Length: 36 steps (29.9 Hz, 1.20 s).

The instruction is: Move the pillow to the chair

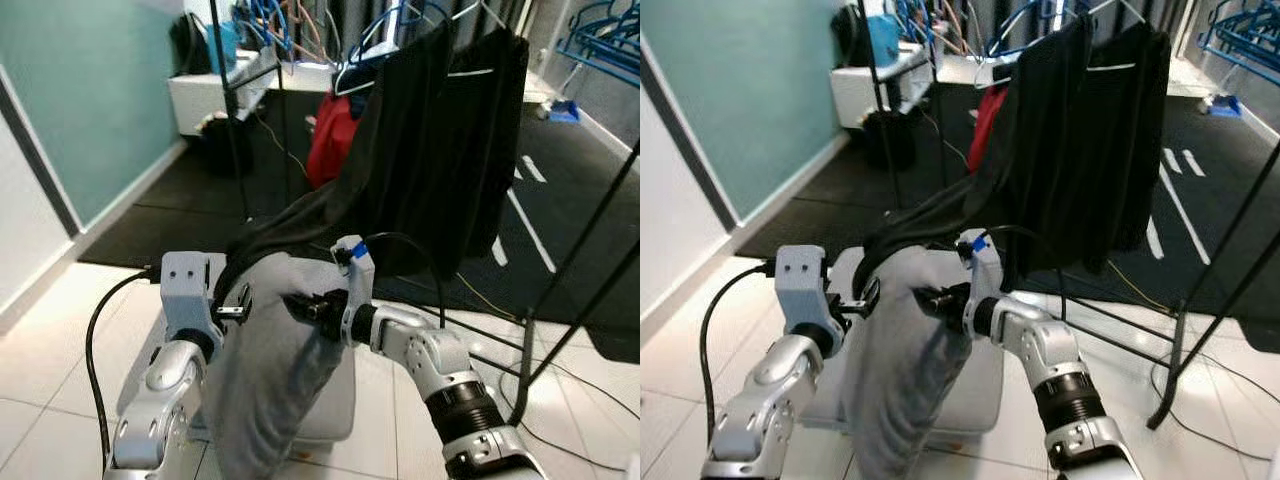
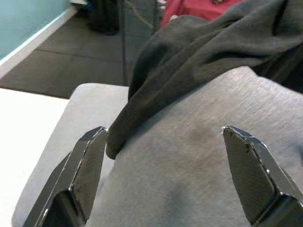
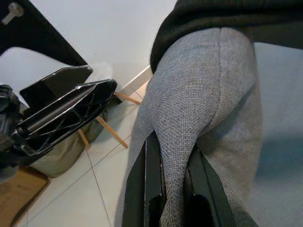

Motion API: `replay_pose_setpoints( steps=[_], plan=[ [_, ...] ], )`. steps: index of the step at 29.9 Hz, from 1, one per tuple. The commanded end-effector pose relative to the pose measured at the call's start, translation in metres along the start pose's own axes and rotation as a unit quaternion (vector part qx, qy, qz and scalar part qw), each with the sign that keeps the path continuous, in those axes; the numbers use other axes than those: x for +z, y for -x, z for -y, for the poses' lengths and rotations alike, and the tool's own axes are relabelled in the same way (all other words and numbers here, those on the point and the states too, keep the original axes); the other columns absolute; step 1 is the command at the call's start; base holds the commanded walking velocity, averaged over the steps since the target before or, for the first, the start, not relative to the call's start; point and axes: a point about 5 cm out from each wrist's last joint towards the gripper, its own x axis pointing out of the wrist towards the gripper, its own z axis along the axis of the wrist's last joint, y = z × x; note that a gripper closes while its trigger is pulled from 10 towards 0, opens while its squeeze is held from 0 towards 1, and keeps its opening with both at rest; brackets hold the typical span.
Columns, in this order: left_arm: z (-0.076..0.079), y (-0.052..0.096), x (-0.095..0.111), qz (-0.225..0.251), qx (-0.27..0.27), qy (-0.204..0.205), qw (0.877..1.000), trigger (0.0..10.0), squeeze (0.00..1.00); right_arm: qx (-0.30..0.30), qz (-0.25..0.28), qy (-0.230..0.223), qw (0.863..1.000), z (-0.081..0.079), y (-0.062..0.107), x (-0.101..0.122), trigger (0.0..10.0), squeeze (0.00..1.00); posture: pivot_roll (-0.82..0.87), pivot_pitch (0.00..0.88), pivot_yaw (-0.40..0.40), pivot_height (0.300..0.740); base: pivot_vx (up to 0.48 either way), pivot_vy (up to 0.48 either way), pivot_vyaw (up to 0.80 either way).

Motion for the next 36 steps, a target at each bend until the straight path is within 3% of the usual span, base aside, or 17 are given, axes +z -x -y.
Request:
replay_pose_setpoints(
  steps=[1, 6, 12, 24, 36],
  plan=[
    [-0.006, 0.001, -0.003, -0.01, 0.005, -0.01, 1.0, 10.0, 0.0, -0.003, 0.051, 0.036, 0.998, -0.004, 0.0, 0.018, 10.0, 0.0, -0.19, 0.0, -0.027, 0.74, 0.0, 0.0, 0.0],
    [-0.005, 0.001, -0.003, -0.012, 0.001, -0.015, 1.0, 10.0, 0.0, -0.01, 0.062, 0.05, 0.997, -0.004, 0.0, 0.02, 10.0, 0.0, -0.18, 0.0, -0.023, 0.74, 0.0, 0.0, 0.11],
    [-0.003, -0.002, -0.001, -0.01, -0.008, -0.015, 1.0, 10.0, 0.0, -0.012, 0.061, 0.071, 0.996, -0.005, -0.001, 0.019, 10.0, 0.0, -0.16, 0.0, -0.013, 0.74, 0.0, 0.0, 0.79],
    [0.001, -0.001, 0.004, -0.001, -0.019, -0.016, 1.0, 10.0, 0.0, -0.025, 0.073, 0.07, 0.995, 0.0, 0.003, 0.02, 10.0, 0.0, -0.12, 0.0, -0.011, 0.74, 0.0, 0.0, 0.79],
    [0.011, 0.005, 0.002, -0.002, -0.027, -0.002, 1.0, 10.0, 0.0, -0.029, 0.068, 0.079, 0.994, 0.006, 0.007, 0.019, 10.0, 0.0, -0.1, 0.0, -0.054, 0.74, 0.0, 0.0, 0.79]
  ],
)
